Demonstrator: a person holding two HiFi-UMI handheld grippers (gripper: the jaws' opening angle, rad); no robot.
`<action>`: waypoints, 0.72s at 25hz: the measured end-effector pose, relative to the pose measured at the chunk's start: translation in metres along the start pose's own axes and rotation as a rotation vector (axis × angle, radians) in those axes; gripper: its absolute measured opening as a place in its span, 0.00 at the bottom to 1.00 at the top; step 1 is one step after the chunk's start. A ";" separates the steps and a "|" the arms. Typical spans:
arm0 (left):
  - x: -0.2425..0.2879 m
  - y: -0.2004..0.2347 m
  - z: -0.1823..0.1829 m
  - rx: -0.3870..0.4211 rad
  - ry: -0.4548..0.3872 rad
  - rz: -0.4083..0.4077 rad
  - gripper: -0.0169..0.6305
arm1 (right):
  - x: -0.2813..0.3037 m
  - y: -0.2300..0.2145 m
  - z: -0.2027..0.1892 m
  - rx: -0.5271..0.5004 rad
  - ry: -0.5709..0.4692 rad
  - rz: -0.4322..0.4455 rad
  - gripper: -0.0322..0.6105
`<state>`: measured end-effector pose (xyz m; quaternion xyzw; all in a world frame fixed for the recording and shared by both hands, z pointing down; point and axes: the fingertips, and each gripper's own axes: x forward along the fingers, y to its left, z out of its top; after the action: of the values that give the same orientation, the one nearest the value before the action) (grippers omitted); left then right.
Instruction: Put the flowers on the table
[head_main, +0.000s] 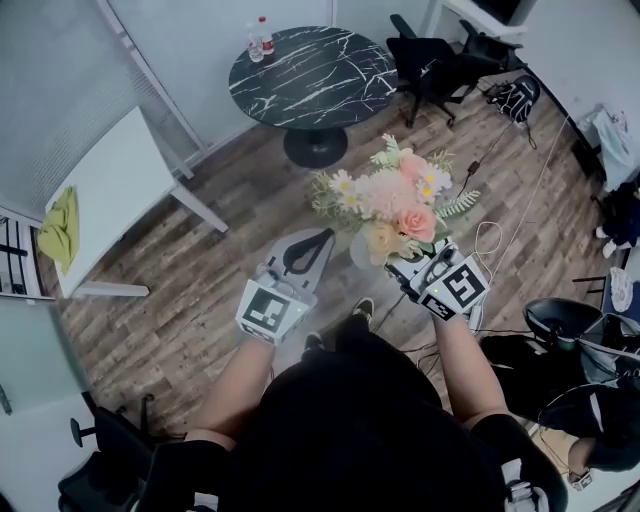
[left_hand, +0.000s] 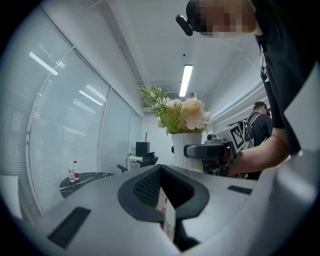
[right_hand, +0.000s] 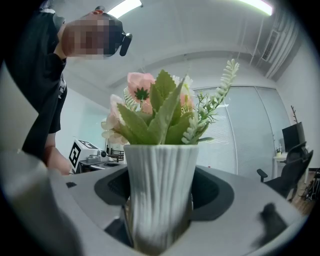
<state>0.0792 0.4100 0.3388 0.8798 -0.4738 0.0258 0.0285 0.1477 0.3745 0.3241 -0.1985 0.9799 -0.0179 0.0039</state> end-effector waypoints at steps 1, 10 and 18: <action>0.009 0.003 0.001 0.000 0.000 0.004 0.05 | 0.001 -0.010 0.000 0.001 -0.002 0.003 0.58; 0.089 0.020 0.008 -0.006 0.012 0.050 0.05 | 0.004 -0.092 0.004 -0.001 0.013 0.040 0.58; 0.143 0.026 0.015 0.005 0.019 0.089 0.05 | 0.006 -0.144 0.002 -0.001 0.026 0.092 0.58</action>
<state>0.1362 0.2753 0.3345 0.8577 -0.5121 0.0365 0.0294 0.1980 0.2390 0.3275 -0.1530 0.9880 -0.0199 -0.0083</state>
